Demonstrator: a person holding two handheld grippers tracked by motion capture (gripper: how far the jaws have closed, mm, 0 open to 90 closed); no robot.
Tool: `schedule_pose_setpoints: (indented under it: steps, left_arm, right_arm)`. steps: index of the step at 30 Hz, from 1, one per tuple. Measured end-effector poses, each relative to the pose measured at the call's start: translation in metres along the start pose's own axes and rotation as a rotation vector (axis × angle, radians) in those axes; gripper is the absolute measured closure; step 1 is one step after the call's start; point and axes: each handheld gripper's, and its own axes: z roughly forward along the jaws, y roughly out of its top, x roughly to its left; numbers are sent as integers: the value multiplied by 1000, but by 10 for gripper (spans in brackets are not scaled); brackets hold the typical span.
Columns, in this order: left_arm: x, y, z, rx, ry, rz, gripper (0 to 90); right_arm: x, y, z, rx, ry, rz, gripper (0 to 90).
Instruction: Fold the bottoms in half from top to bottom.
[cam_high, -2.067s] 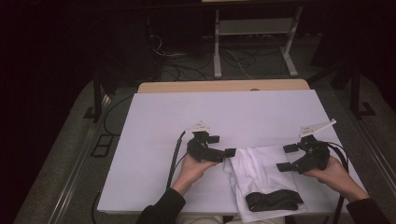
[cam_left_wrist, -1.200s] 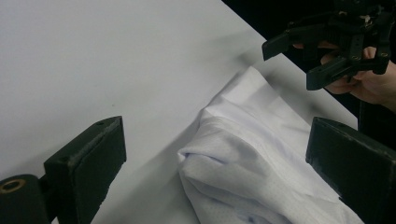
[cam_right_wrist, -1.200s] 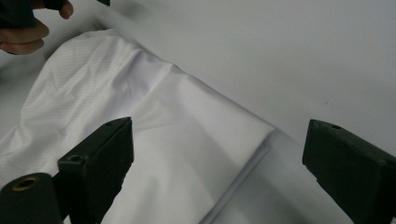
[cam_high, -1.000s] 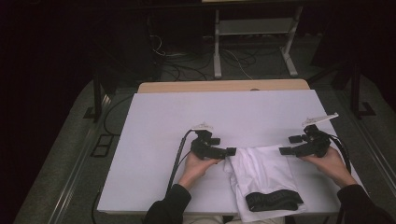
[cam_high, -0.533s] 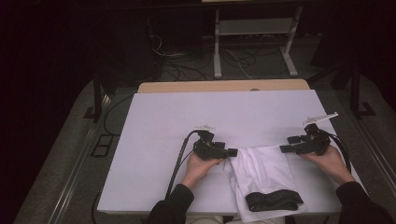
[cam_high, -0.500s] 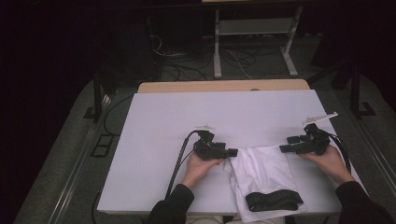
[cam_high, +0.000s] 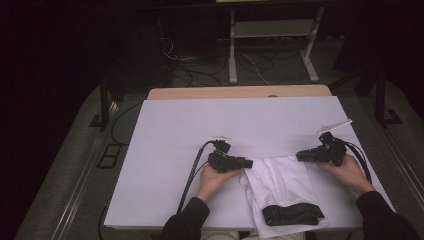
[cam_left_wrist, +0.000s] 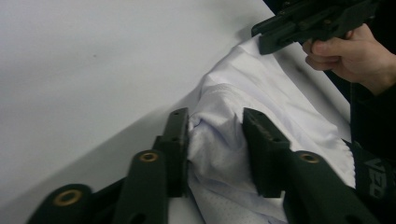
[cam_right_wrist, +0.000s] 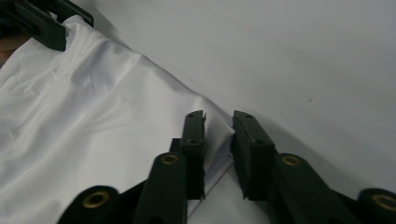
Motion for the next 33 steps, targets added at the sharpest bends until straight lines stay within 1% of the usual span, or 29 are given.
schedule_pose_setpoints:
  steps: [3, 6, 8, 11, 13, 15, 17, 18, 21, 23, 25, 27, 31, 33]
  left_arm:
    - [-2, 0, 0, 2, 14, 21, 734]
    - [-5, 1, 0, 3, 27, 41, 808]
    - [-8, 1, 0, 5, 45, 62, 822]
    - [-15, 0, -2, 10, 86, 112, 831]
    - [-22, 0, -6, 21, 128, 171, 833]
    - [-26, -1, -11, 17, 140, 188, 834]
    - [-29, -1, -17, 7, 140, 190, 835]
    - [-30, 0, -20, 9, 143, 196, 835]
    - [-34, 0, -27, 14, 149, 209, 835]
    - [-36, 0, -31, 18, 162, 223, 835]
    - [-36, 0, -34, 23, 169, 228, 835]
    - [-36, -1, -38, 25, 175, 219, 835]
    - [-34, -3, -45, 23, 185, 217, 835]
    - [-33, -3, -48, 23, 190, 212, 835]
  right_arm:
    - [0, 1, 2, 9, 15, 1, 855]
    - [0, 0, 2, 8, 18, 11, 865]
    - [0, 0, 2, 4, 16, 21, 866]
    - [2, 1, 1, -1, 8, 21, 867]
    - [3, 2, -1, -15, 6, 17, 871]
    - [6, 3, -3, -30, 7, 15, 872]
    - [10, 6, -3, -45, 8, 6, 873]
    - [11, 7, -3, -46, 9, 0, 873]
    - [17, 12, 1, -32, -14, -16, 874]
    - [20, 14, 4, -22, -19, -22, 874]
    - [23, 18, 7, -16, -20, -27, 874]
    - [25, 22, 10, -18, -19, -32, 874]
    - [29, 30, 16, -14, -16, -45, 874]
    - [30, 32, 18, -15, -14, -43, 874]
